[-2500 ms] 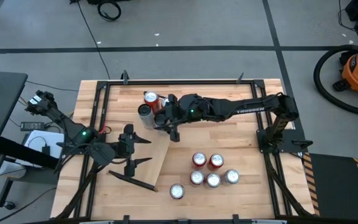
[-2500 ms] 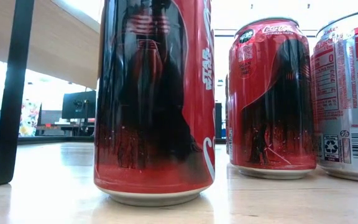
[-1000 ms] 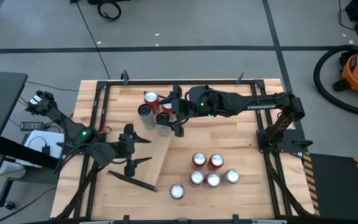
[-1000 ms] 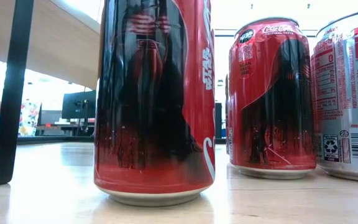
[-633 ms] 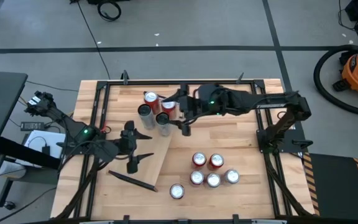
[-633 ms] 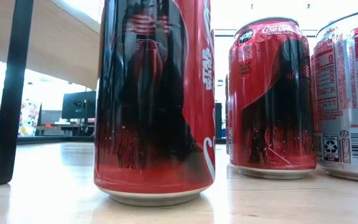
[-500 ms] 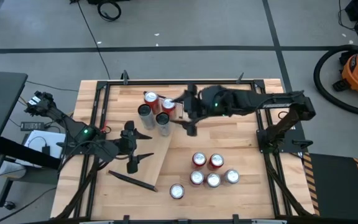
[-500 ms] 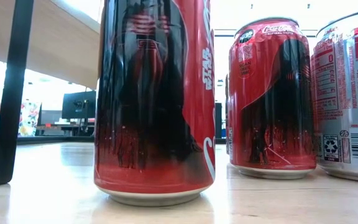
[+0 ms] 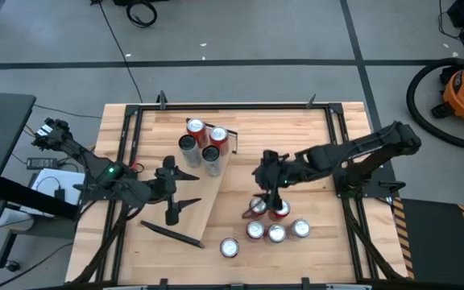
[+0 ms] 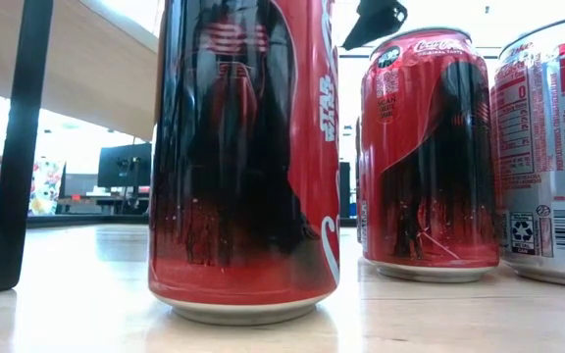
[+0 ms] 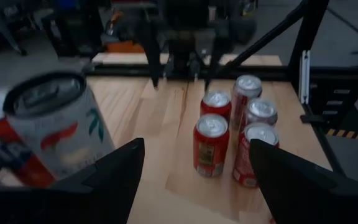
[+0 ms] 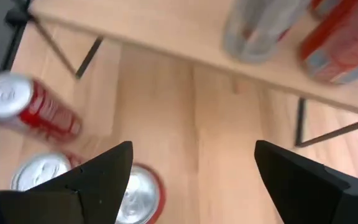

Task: Place canned beverage on shelf
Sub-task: Put the top red soda can on the shelf

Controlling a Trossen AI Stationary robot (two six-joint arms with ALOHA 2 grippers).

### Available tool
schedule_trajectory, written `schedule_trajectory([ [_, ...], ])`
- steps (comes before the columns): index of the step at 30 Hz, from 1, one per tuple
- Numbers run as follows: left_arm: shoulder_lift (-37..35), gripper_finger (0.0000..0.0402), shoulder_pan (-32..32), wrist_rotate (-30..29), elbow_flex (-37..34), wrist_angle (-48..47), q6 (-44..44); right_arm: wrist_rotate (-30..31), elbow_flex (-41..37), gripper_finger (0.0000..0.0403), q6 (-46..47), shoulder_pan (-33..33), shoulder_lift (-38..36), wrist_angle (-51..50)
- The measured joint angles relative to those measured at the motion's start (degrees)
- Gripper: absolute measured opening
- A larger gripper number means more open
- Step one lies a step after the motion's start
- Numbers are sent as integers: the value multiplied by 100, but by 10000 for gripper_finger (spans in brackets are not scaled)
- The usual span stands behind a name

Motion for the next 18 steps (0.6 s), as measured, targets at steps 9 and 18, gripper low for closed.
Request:
schedule_trajectory([
  [9,-8,302,67,-46,-2,332,422,448,-837,347,-828,-159,73,2330],
  [18,-11,302,-62,-134,-2,1581,1667,524,-1919,347,-1042,-356,80,5005],
])
